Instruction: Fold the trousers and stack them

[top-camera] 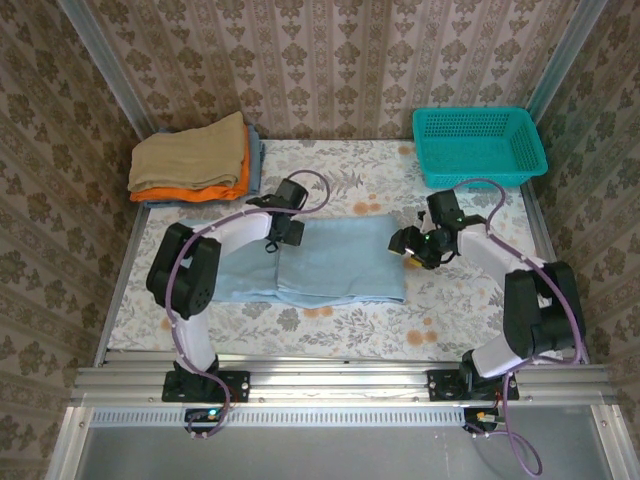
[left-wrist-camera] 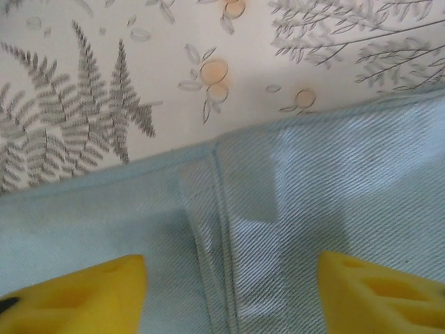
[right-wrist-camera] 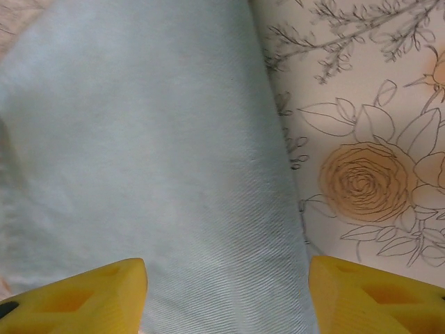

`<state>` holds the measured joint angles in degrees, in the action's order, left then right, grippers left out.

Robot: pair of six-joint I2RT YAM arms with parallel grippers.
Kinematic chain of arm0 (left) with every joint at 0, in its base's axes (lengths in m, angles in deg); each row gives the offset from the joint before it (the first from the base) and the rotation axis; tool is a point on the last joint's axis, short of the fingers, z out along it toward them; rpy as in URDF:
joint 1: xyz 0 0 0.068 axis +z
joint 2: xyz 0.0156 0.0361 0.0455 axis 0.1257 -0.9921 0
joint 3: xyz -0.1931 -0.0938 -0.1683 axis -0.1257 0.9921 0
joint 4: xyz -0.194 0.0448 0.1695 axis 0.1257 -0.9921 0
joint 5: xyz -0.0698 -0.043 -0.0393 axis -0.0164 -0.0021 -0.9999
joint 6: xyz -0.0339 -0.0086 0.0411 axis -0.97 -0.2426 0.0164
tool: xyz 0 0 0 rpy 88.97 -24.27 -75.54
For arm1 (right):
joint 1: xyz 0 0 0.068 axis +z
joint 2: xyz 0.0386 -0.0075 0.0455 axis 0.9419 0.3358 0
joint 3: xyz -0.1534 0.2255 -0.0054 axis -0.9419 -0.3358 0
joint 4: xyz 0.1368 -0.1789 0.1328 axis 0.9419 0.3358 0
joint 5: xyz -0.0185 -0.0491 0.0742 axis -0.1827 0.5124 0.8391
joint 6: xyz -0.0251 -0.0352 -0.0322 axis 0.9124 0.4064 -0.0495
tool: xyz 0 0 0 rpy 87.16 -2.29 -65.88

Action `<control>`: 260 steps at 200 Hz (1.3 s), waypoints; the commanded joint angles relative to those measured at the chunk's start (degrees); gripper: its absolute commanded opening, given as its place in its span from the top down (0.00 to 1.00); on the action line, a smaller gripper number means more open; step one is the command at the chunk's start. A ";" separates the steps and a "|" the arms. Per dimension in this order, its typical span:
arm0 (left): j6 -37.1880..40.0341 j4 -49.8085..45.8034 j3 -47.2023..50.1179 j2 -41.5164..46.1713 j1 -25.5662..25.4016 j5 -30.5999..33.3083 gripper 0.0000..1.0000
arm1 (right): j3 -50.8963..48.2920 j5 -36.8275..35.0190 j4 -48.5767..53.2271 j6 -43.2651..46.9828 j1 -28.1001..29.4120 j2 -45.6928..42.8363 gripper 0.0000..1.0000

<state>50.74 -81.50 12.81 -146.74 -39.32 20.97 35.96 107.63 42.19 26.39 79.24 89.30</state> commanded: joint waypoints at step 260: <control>-21.58 -0.44 30.04 36.58 26.20 5.37 0.01 | 6.69 -5.05 12.59 4.23 -19.47 -9.16 1.00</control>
<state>30.21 -82.68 44.09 -107.87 -13.85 24.88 36.86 105.81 51.00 28.07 61.19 81.17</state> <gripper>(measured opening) 0.996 0.059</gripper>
